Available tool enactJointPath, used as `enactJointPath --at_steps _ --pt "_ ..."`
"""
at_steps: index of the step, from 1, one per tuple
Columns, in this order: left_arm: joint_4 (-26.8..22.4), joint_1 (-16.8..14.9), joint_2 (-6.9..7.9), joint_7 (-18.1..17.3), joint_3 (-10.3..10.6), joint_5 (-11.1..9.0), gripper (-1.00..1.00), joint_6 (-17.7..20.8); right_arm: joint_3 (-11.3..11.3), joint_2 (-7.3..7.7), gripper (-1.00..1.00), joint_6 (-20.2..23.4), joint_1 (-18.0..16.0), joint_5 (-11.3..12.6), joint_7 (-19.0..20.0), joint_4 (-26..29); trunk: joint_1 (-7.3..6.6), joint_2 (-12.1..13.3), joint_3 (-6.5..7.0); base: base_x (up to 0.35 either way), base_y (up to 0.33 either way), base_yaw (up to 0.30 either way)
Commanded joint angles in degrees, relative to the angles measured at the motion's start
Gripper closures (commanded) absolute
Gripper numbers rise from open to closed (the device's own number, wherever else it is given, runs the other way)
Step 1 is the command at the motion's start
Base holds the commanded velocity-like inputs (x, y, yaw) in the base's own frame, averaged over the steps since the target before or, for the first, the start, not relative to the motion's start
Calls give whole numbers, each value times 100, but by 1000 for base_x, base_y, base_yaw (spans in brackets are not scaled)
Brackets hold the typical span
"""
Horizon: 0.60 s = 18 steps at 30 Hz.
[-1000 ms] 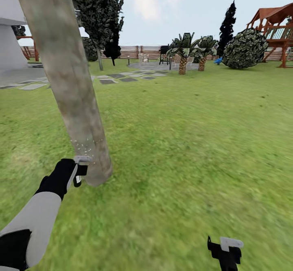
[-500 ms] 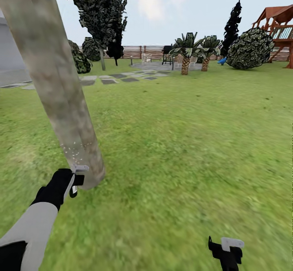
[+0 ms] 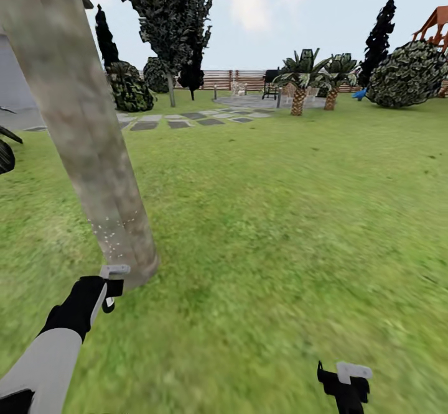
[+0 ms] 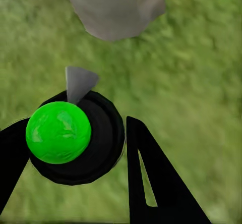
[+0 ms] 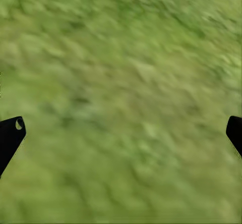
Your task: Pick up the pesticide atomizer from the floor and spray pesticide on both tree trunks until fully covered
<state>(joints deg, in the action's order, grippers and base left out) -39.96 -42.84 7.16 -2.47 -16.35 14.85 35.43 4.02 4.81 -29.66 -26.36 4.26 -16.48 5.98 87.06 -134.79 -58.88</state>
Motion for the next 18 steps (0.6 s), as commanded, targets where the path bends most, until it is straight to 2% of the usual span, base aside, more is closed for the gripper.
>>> enactJointPath --at_steps 1,4,15,18 --pt "2 -5 -4 -26 -14 40 100 25 45 0 -100 -14 -1 43 -14 -1 0 -2 -5 151 -257 277" --pt "21 -5 -40 -26 -7 30 100 25 45 0 -100 -14 -1 47 -13 -1 0 -2 -5 200 -228 142" --pt "23 -5 -30 -19 -16 49 100 25 46 -2 -100 -14 -1 42 -13 -1 0 -2 -5 226 -203 6" --pt "27 2 -9 -4 -24 62 100 25 46 -2 -100 -14 -1 43 -13 -1 0 -2 -5 184 -224 168"
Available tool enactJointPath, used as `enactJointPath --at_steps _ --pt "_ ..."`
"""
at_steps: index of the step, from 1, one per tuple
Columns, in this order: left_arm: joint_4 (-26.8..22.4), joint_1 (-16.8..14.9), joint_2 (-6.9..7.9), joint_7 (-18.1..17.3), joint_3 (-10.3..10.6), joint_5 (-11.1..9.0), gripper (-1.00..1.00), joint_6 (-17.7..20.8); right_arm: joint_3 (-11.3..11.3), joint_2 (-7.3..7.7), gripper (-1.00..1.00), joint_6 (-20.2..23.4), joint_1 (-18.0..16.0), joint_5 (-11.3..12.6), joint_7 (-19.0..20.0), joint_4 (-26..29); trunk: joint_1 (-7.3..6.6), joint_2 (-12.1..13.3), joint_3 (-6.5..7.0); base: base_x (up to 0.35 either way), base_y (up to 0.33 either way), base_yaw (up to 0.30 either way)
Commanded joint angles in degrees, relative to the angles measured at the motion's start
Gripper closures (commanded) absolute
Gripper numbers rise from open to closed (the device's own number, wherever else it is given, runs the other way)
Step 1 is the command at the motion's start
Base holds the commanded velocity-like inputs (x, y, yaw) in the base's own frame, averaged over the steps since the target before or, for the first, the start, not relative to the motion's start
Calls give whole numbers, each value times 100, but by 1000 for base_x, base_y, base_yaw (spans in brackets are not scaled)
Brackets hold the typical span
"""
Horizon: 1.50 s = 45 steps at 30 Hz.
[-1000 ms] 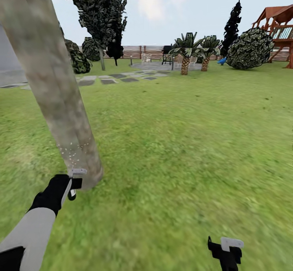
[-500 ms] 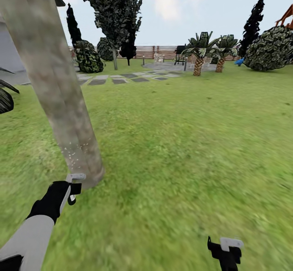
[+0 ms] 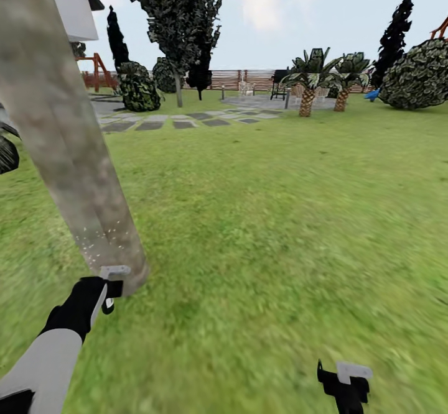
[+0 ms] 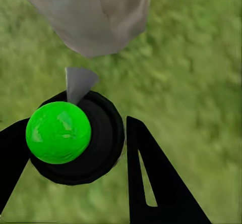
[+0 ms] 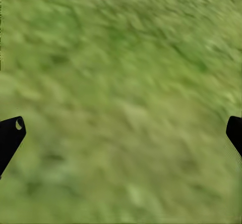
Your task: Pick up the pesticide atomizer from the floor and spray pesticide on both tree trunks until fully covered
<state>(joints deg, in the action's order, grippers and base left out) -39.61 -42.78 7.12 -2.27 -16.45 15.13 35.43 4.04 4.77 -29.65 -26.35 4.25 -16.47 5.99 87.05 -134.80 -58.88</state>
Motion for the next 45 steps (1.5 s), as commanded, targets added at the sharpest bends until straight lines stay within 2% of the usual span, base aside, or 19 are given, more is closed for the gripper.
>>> enactJointPath --at_steps 1,5,14,24,26,31,37,45 --pt "-5 -3 1 53 -15 35 100 25 45 4 -100 -14 -1 44 -14 -1 1 -2 -5 178 -228 257" --pt "5 -2 0 537 -16 -17 100 38 45 2 -100 -14 -1 42 -14 -1 1 -2 -5 177 -229 272" --pt "-3 -2 -55 535 -16 -36 100 51 45 3 -100 -14 -1 42 -14 -1 1 -2 -5 83 -256 227" --pt "-3 -2 -17 535 -96 -30 100 53 45 0 -100 -14 -1 42 -14 -1 1 -2 -5 0 -278 75" --pt "-3 -2 -11 540 -152 -20 100 52 45 1 -100 -14 -1 45 -14 -1 1 -2 -5 0 -278 266" --pt "90 73 11 543 -491 -4 100 24 45 -1 -100 -14 -1 43 -14 -1 1 -2 -5 0 -278 276" --pt "135 133 -29 552 -531 -26 100 -78 45 2 -100 -14 -1 46 -14 -1 1 -2 -5 46 -278 235" --pt "138 138 -49 548 -520 -26 100 -89 36 6 -100 -14 -1 41 -14 -1 1 -2 -5 181 -242 16"
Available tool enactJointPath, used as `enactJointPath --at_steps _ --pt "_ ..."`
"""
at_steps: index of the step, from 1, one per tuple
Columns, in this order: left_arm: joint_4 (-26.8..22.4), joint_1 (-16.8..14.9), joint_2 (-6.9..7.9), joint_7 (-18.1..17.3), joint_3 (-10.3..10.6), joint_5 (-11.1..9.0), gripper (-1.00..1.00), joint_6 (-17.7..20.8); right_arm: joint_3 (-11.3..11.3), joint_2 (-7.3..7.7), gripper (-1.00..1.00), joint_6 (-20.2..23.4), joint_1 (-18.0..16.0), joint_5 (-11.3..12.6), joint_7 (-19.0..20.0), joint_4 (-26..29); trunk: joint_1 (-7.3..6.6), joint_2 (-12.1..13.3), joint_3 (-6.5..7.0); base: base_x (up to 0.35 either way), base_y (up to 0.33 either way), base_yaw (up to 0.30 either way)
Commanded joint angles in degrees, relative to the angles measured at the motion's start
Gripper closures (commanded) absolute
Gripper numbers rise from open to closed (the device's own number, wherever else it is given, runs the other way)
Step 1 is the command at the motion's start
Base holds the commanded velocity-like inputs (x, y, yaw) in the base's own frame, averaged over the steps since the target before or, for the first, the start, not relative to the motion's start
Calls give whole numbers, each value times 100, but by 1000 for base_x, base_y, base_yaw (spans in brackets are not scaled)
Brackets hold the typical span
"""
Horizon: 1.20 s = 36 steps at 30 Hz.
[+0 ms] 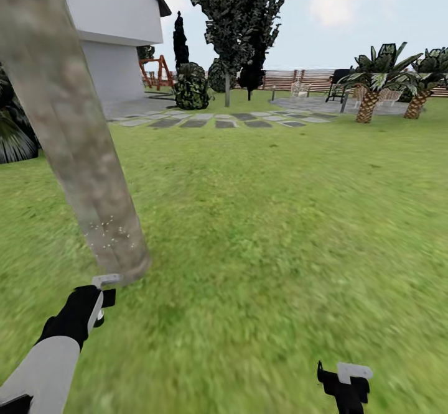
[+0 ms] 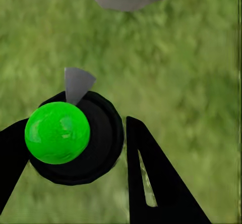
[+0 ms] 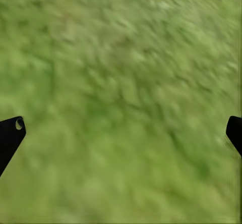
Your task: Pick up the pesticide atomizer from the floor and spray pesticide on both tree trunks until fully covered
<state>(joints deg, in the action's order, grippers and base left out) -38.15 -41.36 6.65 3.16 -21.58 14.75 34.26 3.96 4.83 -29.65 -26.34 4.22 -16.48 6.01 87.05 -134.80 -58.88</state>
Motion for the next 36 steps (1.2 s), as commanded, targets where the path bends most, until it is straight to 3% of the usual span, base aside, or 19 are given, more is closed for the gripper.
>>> enactJointPath --at_steps 1,10,26,36 --pt "-9 -3 -2 3 -15 11 100 28 44 1 -100 -14 -3 44 -13 -3 1 -2 -5 203 -230 0" --pt "-9 -3 48 1 -37 23 100 28 46 1 -100 -14 -3 45 -19 -3 1 -2 -5 210 -223 26" --pt "-9 -3 48 9 -31 28 100 28 50 -2 -100 -14 -3 47 -17 -3 1 -2 -5 214 -215 267" --pt "-14 -3 47 9 -32 19 100 28 50 0 -100 -14 -3 44 -16 -3 1 -2 -5 74 -258 31"
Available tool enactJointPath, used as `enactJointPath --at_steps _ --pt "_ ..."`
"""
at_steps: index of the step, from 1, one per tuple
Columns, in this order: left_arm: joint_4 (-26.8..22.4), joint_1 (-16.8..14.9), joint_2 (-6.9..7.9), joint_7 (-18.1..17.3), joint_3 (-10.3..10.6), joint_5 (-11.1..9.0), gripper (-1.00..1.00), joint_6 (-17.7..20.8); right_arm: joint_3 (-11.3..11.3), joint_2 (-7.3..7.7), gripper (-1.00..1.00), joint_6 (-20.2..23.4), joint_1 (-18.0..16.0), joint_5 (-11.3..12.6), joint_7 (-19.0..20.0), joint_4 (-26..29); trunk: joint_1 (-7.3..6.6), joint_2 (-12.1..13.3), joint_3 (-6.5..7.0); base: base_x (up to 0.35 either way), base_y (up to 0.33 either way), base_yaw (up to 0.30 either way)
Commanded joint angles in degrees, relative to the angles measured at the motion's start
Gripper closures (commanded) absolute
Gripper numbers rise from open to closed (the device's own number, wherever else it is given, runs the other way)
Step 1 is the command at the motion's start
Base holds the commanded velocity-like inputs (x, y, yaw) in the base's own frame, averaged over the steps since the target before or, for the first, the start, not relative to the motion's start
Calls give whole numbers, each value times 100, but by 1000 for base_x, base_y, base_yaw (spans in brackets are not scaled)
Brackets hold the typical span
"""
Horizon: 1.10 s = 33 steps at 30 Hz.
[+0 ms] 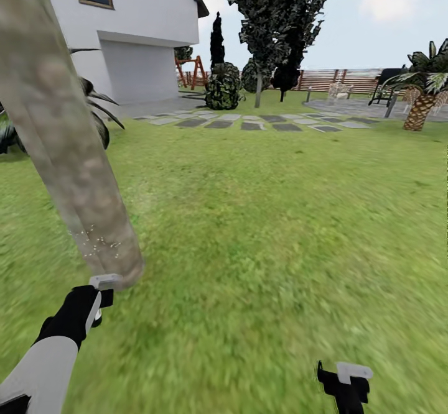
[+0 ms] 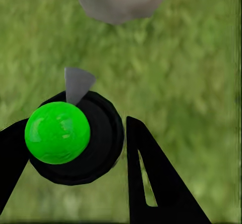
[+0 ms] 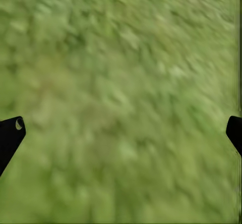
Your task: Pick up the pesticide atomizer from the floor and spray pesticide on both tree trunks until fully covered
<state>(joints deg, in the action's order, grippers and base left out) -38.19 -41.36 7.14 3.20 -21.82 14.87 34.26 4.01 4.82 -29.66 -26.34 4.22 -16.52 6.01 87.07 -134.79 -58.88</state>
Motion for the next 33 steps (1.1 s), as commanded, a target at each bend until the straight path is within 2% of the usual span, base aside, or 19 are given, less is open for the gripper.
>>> enactJointPath --at_steps 1,9,20,24,28,33 --pt "-10 -3 -2 6 -7 7 100 28 42 1 -100 -14 -3 44 -15 -3 -1 -2 -5 1 -273 6" --pt "-13 -3 -2 6 -15 7 100 28 47 1 -100 -14 -3 44 -14 -3 -1 -2 -5 19 -274 212" --pt "-4 -3 -42 -2 21 5 100 20 47 1 -100 -14 -3 44 -15 -3 -1 -2 -5 201 -226 275" --pt "-6 -3 -46 4 4 5 100 -106 46 0 -100 -14 -3 44 -14 -3 -1 -2 -5 197 -216 79" --pt "-47 -3 -70 14 11 0 100 -148 47 -6 -100 -14 -3 44 -12 -3 -1 -2 -5 -28 -262 31" --pt "-119 -59 -154 5 41 4 100 -101 35 5 -100 -14 -3 52 -18 -3 -1 -2 -5 -154 -153 236"
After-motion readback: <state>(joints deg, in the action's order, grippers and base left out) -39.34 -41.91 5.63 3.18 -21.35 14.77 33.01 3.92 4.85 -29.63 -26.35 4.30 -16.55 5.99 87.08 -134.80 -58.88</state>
